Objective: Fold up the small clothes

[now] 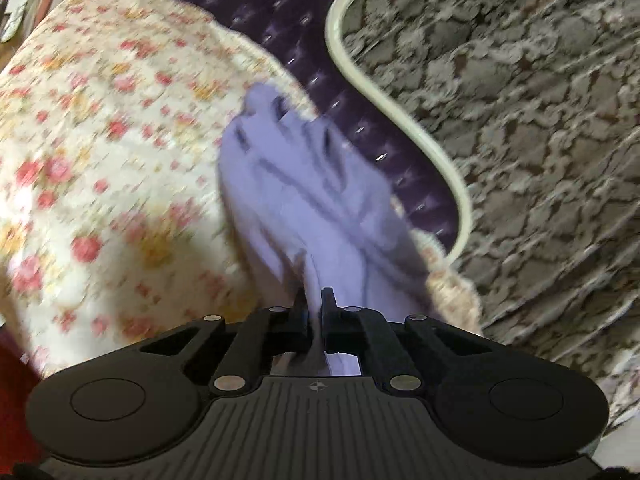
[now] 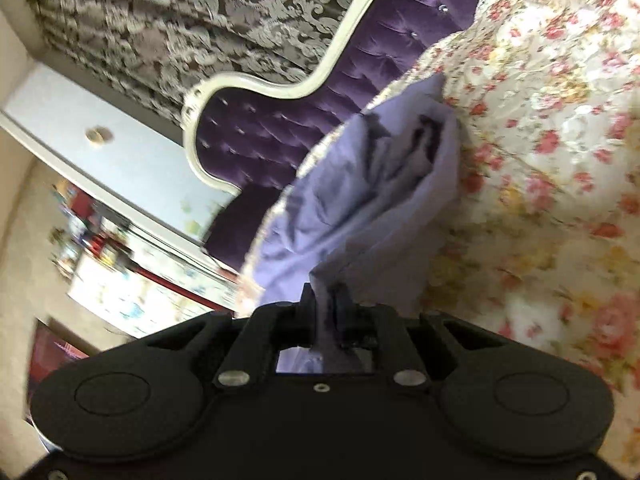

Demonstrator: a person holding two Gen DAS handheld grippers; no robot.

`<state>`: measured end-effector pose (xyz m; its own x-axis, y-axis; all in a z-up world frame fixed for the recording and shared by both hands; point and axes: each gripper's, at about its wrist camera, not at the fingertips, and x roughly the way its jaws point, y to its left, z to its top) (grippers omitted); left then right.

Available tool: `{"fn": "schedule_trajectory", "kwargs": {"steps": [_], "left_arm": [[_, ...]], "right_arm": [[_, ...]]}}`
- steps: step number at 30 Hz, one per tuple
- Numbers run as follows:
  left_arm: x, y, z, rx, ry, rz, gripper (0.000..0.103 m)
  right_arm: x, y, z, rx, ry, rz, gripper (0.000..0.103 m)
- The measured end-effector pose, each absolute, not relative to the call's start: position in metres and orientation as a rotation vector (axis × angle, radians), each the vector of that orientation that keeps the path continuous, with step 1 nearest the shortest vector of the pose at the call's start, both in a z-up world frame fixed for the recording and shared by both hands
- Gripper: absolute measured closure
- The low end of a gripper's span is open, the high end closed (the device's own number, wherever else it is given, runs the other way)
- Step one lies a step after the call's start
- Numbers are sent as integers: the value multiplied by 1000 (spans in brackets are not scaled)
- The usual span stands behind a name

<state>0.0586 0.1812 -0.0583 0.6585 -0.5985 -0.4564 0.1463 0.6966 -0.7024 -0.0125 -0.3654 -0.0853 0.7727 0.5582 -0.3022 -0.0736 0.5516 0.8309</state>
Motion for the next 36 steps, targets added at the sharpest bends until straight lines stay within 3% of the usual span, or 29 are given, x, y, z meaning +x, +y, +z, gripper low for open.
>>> {"fn": "schedule_trajectory", "kwargs": {"steps": [9,18,27,36], "left_arm": [[98,175,-33,-717,649,-511,98],[188,168,-1,-741,521,-471,98],[303,135,-36,-646,606,-292,97],[346,128,-76,-574,731,-197,93]], "right_arm": [[34,-375,-76,1095,488,486,85],[139,-402,-55,1109,389,435,85],[262,-407,-92,986,500,181,85],[290,-380,-115,687,629,17,85]]}}
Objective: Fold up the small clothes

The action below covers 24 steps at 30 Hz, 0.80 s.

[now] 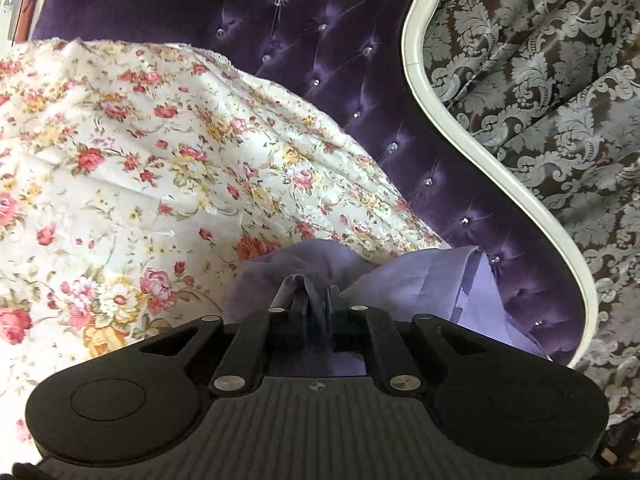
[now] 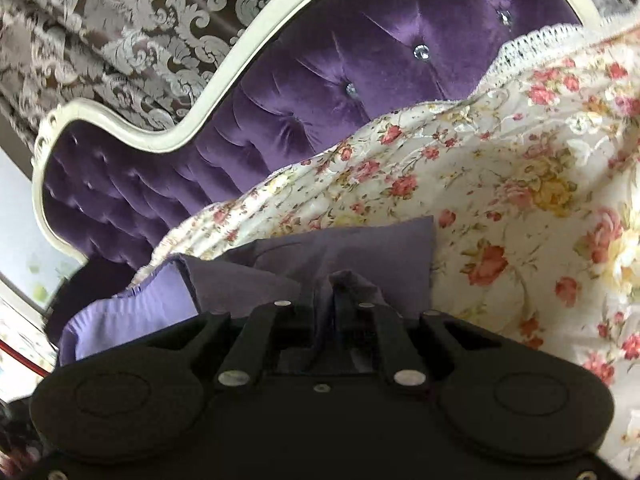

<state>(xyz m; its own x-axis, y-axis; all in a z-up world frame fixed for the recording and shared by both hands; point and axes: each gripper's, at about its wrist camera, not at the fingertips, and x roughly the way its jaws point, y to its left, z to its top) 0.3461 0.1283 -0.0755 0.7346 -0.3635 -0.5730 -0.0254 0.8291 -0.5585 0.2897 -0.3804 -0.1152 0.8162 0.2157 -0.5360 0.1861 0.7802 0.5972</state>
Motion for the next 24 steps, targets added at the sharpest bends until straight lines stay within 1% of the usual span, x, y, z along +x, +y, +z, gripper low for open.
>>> {"fn": "schedule_trajectory", "kwargs": {"steps": [2,3,4,5,6,7,8,11,16,18,24], "left_arm": [[345,131,-72,-588,738,-205,92],[342,133,-67,-583,739,-207,90],[341,133,-63,-573,734,-205,81],[337,134,-58,-554,718,-195,72],[329,135,-49,-524,686,-173,43],[325,134,-44,-493,660,-143,3],[322,133,-38,-467,628,-118,2],[306,135,-17,-402,555,-101,1],[289,105,10,-264,529,-120,1],[284,83,14,-188,537,-152,1],[277,11,6,40,563,-229,1]], "right_arm": [[291,-379,-111,677,630,10,85],[290,-378,-108,669,630,8,80],[289,-378,-105,662,625,6,75],[289,-379,-101,656,613,-2,56],[285,-380,-97,647,595,-15,35],[281,-382,-92,635,574,-32,22],[276,-384,-86,625,547,-42,13],[265,-387,-70,593,500,-57,13],[252,-362,-42,457,470,-21,11],[251,-338,-35,371,482,21,7],[249,-270,-32,165,509,149,7]]}}
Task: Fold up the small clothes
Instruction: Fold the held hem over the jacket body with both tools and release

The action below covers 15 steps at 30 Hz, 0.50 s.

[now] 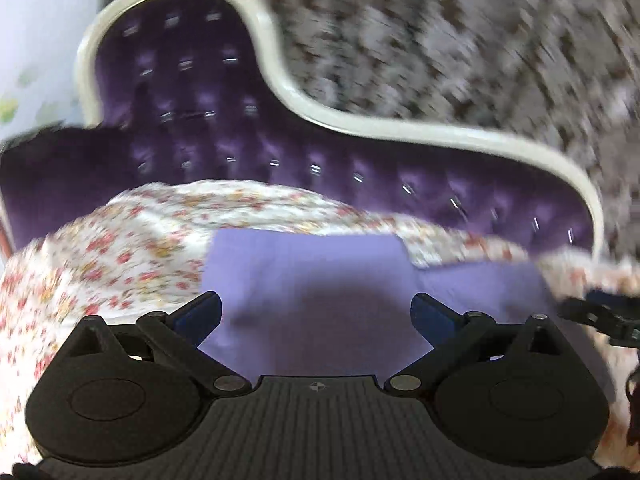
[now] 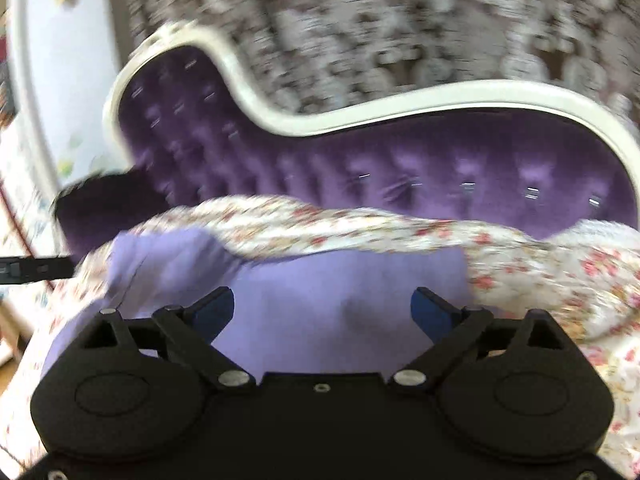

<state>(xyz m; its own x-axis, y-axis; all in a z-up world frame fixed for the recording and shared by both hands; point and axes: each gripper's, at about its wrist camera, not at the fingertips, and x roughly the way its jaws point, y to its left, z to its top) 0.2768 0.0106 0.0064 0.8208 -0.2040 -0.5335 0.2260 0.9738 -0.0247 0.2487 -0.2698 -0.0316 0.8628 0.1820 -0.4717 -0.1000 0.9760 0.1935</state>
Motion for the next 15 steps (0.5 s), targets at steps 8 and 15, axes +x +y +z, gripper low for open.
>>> {"fn": "schedule_trajectory", "kwargs": {"steps": [8,15], "left_arm": [[287,-26,-35,278,595,-180,1],[331,44,-71,132,744,-63,0]], "right_arm": [[259,-220,-59,48,591,210,7],[270,-237,-97,-27,674,91,7]]}}
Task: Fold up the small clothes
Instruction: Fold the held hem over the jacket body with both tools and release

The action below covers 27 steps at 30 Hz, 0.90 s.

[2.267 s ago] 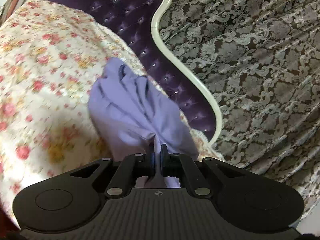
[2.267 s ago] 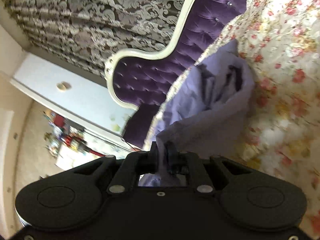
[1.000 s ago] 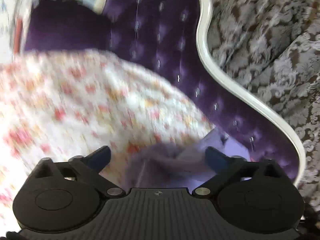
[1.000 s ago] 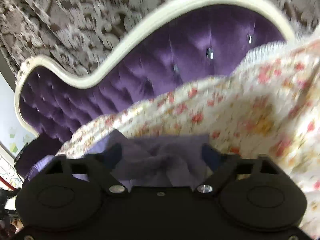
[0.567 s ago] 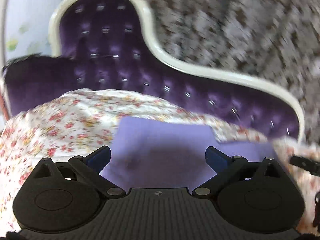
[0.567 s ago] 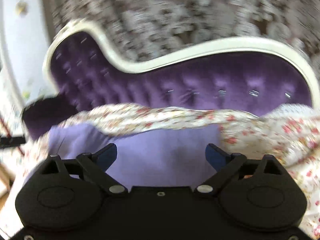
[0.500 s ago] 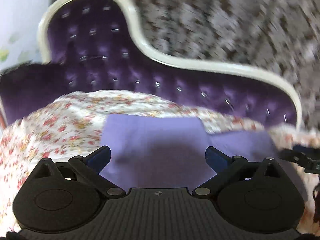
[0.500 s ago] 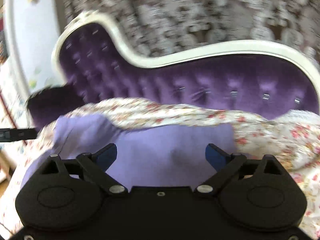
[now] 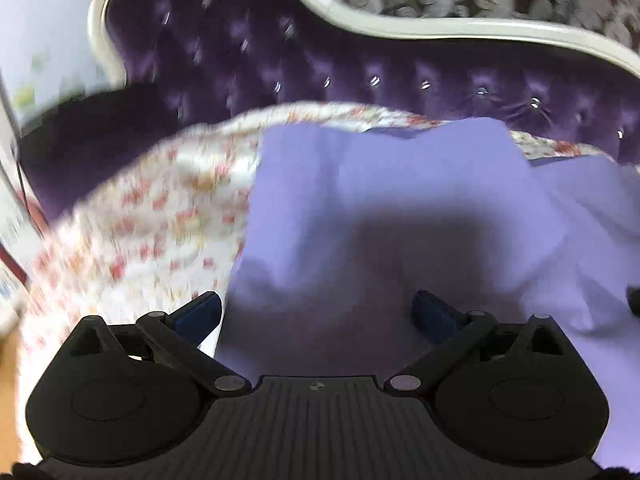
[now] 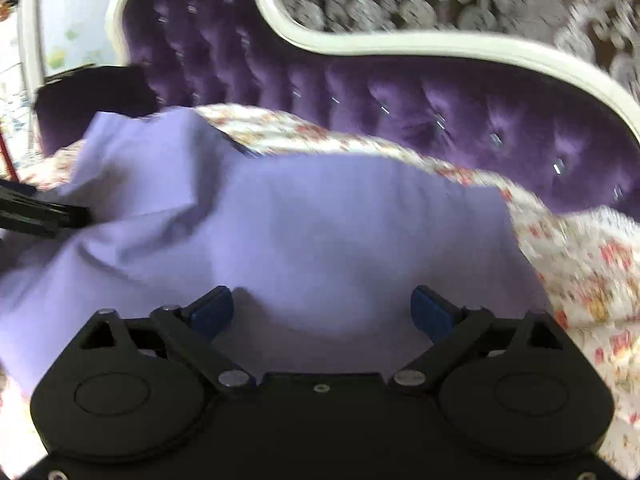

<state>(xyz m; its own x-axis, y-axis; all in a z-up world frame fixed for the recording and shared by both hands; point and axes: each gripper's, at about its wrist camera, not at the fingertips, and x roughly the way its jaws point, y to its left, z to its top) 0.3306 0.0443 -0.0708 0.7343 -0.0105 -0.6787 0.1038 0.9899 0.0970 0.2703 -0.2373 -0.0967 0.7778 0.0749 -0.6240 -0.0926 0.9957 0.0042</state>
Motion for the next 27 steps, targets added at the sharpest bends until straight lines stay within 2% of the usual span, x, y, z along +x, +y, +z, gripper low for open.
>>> {"fn": "schedule_trajectory", "kwargs": {"steps": [3,11,18,25,27], "left_arm": [[334,66,-78,-16,780,-95,0],[332,86,-80,-119,773,-143,0],[325,88,-81,-192,737,-109,0],[320,104,-83,-318,719,-98,0],[319,107,-83,-337,719,-97,0]], "right_arm": [[272,-252,-108,8,685,54,4],[274,-257,-101,28,707,23,4],[275,-217,-64,-72,608,118,4],[348,-160,-76,-124,734,168,4],[369,-154,-89,-105,770,145,1]]}}
